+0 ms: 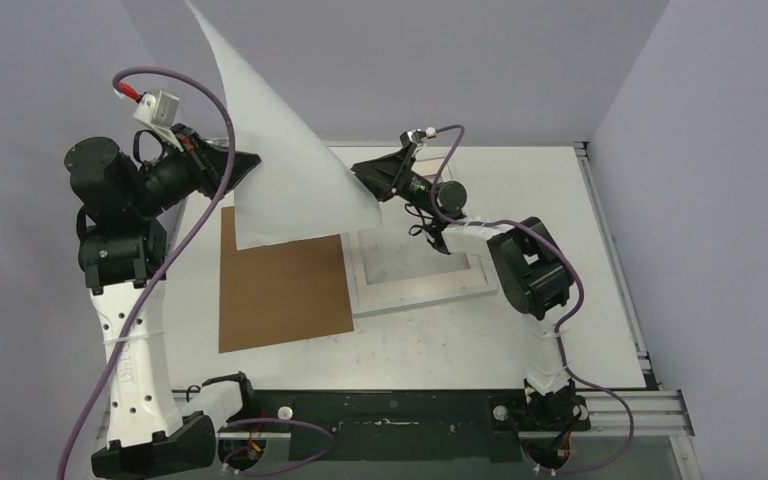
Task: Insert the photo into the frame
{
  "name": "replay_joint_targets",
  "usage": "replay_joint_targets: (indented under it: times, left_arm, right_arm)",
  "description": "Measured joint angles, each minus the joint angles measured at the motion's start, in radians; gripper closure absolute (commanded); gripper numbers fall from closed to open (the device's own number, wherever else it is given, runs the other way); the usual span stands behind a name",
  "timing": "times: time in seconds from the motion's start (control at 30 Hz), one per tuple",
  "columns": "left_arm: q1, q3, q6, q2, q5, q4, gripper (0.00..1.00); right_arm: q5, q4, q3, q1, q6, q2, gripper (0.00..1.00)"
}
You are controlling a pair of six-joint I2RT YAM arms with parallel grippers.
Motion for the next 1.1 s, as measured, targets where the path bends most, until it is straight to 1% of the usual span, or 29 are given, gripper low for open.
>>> replay_joint_targets:
  times: [0.07,0.17,0.23,0.57,0.77,0.97,1.1]
  left_arm:
    - [0.0,-0.005,0.008,0.0,0.0,-0.004,1.0]
    - [0.0,-0.008,0.016,0.0,0.002,-0.016,1.0]
    - [0.0,-0.01,0.023,0.0,0.002,-0.027,1.0]
    - [0.014,-0.016,0.097,0.013,-0.035,-0.106,1.0]
    - [0.014,-0.016,0.162,0.048,-0.058,-0.163,1.0]
    - [0.015,-0.012,0.196,0.066,-0.077,-0.203,1.0]
    - [0.015,0.048,0.196,0.099,-0.077,-0.24,1.0]
  right_arm:
    - [-0.008,-0.001,0.0,0.005,0.005,0.0,0.09]
    - [-0.016,-0.001,-0.001,0.007,0.011,0.0,0.03]
    - [-0.016,0.0,-0.008,0.006,0.013,-0.003,0.02]
    - [0.009,-0.001,-0.098,-0.031,0.005,-0.097,0.03]
    - [0.032,0.024,-0.099,-0.018,0.025,-0.098,0.04]
    - [0.031,0.028,-0.103,0.0,0.028,-0.098,0.04]
    - [0.01,0.027,-0.113,0.0,0.021,-0.096,0.06]
